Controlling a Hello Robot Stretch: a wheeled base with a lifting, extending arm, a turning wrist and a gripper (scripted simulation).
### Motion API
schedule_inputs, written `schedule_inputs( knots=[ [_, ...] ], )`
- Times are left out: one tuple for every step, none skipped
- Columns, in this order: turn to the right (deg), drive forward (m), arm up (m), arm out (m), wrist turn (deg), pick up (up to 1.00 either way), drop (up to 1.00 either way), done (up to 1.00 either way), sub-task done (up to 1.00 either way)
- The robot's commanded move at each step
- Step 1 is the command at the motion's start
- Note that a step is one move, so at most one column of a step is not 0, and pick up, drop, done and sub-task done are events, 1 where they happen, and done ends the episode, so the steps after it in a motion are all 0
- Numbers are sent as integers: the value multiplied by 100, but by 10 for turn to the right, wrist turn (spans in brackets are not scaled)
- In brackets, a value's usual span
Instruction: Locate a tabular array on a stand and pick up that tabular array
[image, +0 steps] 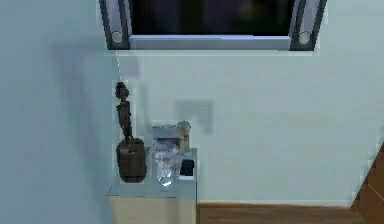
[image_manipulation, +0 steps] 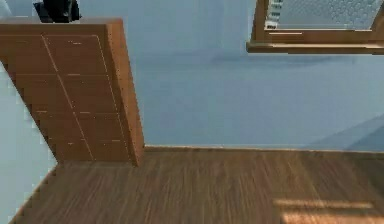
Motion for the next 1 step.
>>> schedule_inputs(
  knots=[
    [450,0,0,0,0,0,0,0,0]
  ],
)
